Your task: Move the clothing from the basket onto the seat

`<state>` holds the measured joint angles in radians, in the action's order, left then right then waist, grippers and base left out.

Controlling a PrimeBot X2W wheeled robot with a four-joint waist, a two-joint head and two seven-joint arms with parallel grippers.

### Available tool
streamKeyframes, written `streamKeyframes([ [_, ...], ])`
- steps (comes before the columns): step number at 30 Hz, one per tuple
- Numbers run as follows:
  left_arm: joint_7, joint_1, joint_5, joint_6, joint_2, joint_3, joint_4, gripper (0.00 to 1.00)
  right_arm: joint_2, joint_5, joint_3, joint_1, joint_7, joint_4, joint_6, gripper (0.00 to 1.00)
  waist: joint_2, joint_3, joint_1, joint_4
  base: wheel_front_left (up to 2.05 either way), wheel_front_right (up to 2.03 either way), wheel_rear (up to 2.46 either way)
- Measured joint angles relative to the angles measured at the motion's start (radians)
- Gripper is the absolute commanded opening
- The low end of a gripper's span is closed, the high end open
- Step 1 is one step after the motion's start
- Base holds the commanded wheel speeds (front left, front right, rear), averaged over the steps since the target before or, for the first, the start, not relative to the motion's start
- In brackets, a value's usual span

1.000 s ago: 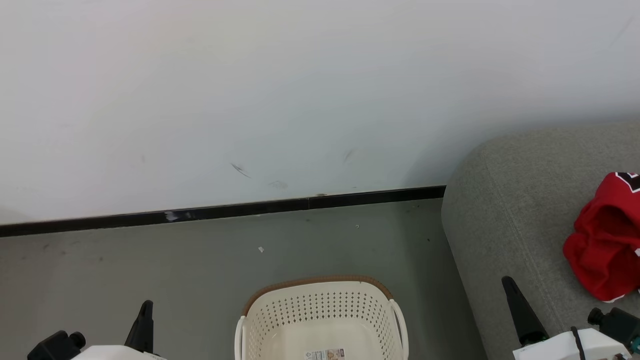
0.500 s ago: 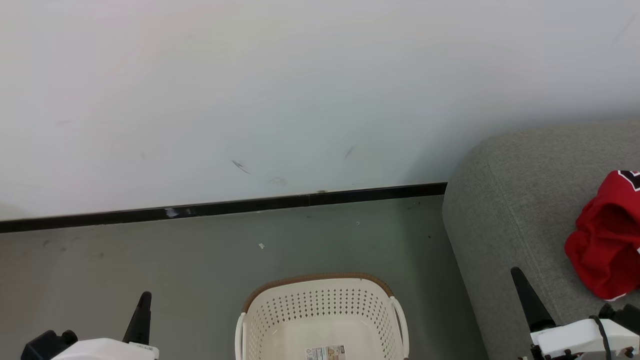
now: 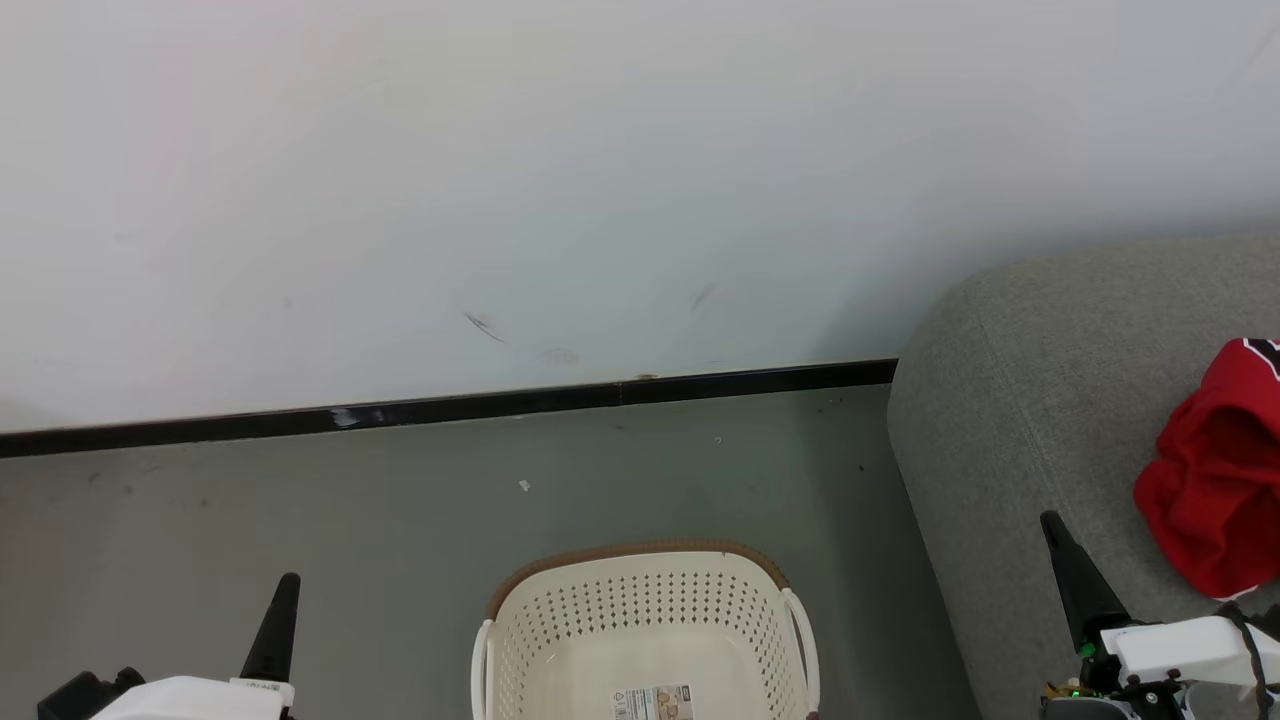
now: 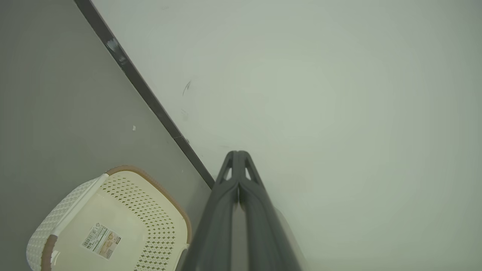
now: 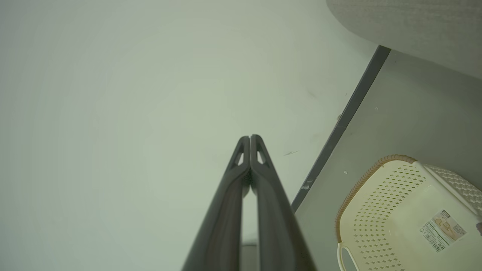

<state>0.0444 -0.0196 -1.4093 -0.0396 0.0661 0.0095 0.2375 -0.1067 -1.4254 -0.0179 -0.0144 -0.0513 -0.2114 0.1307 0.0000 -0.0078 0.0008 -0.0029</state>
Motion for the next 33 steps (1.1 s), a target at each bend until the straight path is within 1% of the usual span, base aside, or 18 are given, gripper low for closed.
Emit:
streamKeyframes([
  [9, 0.034, -0.017, -0.1, -0.035, -0.011, 0.035, 0.005, 0.0, -0.012, -0.148, 0.005, -0.015, 0.024, -0.023, 0.0, 0.0, 0.0, 0.005, -0.0001, 0.002, 0.0, 0.0, 0.0],
  [14, 0.047, -0.02, -0.156, -0.053, -0.027, 0.051, 0.009, 0.0, -0.019, -0.232, 0.008, -0.017, 0.041, -0.027, 0.0, 0.0, 0.0, 0.008, -0.0001, 0.003, 0.0, 0.0, 0.0],
  [19, 0.061, -0.035, -0.192, -0.069, -0.031, 0.066, 0.011, 0.0, -0.021, -0.29, 0.009, -0.028, 0.044, -0.033, 0.0, 0.0, 0.0, 0.009, -0.0001, 0.003, 0.0, 0.0, 0.0],
  [33, 0.061, -0.038, -0.193, -0.07, -0.031, 0.069, 0.017, 0.0, -0.022, -0.291, 0.011, -0.04, 0.051, -0.037, 0.0, 0.0, 0.0, 0.009, -0.0003, 0.003, 0.0, 0.0, 0.0],
])
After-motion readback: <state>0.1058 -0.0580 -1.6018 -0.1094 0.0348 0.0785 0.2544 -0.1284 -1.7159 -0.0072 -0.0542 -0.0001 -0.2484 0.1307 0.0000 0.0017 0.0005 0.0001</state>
